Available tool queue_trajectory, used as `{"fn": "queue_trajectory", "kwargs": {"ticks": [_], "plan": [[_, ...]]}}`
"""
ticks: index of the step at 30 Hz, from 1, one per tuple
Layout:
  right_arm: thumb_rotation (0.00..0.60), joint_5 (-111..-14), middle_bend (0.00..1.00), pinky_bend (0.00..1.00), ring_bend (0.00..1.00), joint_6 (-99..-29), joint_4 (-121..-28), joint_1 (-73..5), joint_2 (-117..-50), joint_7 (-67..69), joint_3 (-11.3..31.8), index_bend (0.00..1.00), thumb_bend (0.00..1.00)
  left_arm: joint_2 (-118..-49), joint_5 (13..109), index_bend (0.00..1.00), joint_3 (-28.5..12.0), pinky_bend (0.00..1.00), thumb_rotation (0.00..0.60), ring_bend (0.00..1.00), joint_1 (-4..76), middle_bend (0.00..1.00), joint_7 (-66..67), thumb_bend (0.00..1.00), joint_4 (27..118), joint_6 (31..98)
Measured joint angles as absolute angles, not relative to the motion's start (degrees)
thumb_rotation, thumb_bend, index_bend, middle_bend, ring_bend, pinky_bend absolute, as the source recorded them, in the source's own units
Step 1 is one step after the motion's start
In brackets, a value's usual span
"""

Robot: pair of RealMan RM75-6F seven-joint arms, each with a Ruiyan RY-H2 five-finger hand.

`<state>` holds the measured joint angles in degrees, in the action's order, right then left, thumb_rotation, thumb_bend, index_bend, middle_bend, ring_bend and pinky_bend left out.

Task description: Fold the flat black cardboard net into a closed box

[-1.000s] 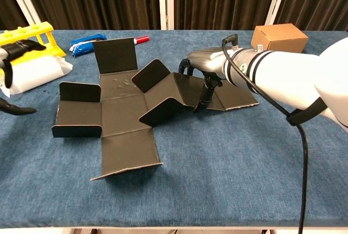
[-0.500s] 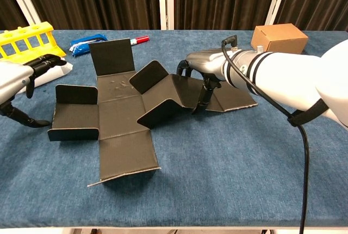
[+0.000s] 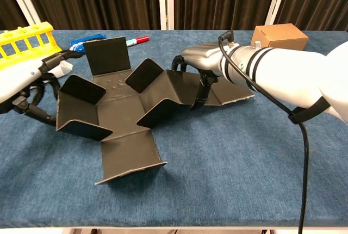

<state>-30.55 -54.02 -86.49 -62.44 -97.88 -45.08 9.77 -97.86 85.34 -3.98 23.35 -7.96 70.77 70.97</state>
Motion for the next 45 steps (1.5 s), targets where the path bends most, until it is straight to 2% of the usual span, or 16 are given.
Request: {"fn": "queue_trajectory", "kwargs": {"ticks": [18,31,42,45], "plan": [[0.6,-45.57,0.43,1.0,0.81,-53.14,-89.65,-67.97,-92.29,-55.44,3.94,0.51,0.31,-95.2,85.23,0.0,-3.74,0.74,0.6,0.49,28.68,0.0,-32.33,0.0,74.87,60.59],[0.6,-61.64,0.42,1.0,0.81,-49.52,-86.1,-68.34,-91.26,-48.59,1.71,0.55,0.31,-95.77,87.21,0.0,-2.01,0.74,0.6,0.48,31.39,0.0,-48.12,0.0,72.79,56.87],[0.6,-71.48,0.41,1.0,0.81,-47.75,-81.69,-68.32,-91.63,-41.62,2.03,0.55,0.31,-96.0,90.57,0.0,1.07,0.73,0.6,0.48,33.71,0.0,-62.49,0.0,70.16,55.38],[0.6,-72.89,0.4,1.0,0.81,-47.65,-80.58,-68.3,-92.45,-40.77,2.38,0.55,0.31,-96.7,90.64,0.05,1.37,0.73,0.6,0.5,33.67,0.07,-64.35,0.0,69.33,56.11]]}}
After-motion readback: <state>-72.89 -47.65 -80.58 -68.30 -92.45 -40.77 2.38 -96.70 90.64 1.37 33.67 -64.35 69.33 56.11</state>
